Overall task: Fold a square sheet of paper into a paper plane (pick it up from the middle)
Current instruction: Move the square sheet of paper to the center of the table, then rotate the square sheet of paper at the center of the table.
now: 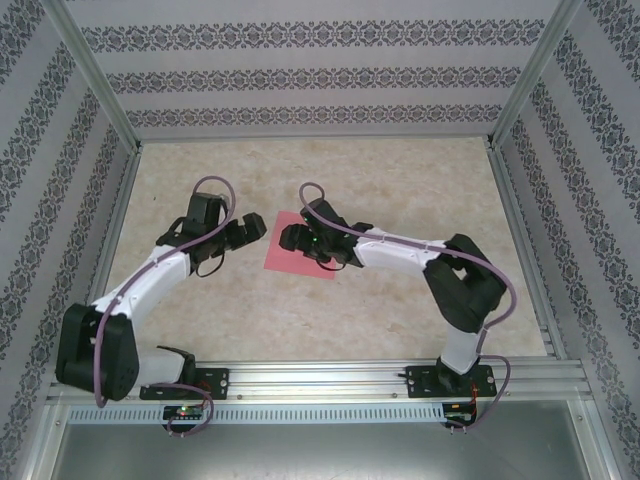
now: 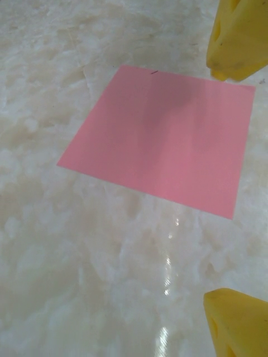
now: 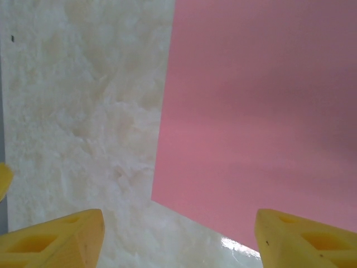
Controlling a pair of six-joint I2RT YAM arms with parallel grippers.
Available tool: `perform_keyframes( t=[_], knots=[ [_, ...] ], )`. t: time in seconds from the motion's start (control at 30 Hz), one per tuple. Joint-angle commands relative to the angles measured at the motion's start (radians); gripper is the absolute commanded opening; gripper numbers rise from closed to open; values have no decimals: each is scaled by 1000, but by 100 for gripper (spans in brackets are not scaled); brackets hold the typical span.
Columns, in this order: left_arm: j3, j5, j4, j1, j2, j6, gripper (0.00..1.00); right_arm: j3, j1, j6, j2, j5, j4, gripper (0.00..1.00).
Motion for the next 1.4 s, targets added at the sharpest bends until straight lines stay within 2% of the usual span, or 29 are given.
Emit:
perform_keyframes(
  t=[0.0,0.17,0.33,0.47,0.57,0.67,0.8,0.93,1.1,1.2,1.37],
  knots=[
    [-80,-34,37,12,-75,-18,100,27,4,17,51,-35,-9,72],
    [-148,33,98,11,-120,-30,100,-67,-2,3,55,-47,-10,72],
    [-166,99,133,11,-117,-12,100,-192,-28,-43,-16,-37,-52,72],
    [-170,171,179,1,-110,11,100,-279,-97,-122,-108,-87,-79,73],
    [-149,191,172,-36,-98,43,100,-287,-155,-216,-171,-89,-170,73],
    [-136,155,157,-74,-98,57,100,-251,-179,-261,-229,-104,-220,73],
    [-138,131,165,-79,-94,53,100,-155,-140,-249,-226,-68,-231,75],
    [-123,54,128,-78,-110,68,100,-22,-117,-211,-97,31,-295,75],
    [-121,-56,101,-79,-146,81,100,235,-59,-262,76,245,-556,78],
    [-142,-114,132,-79,-155,70,100,309,-49,-287,144,258,-592,77],
    [-174,-167,156,-74,-184,52,100,305,-69,-274,177,240,-560,78]
  ],
)
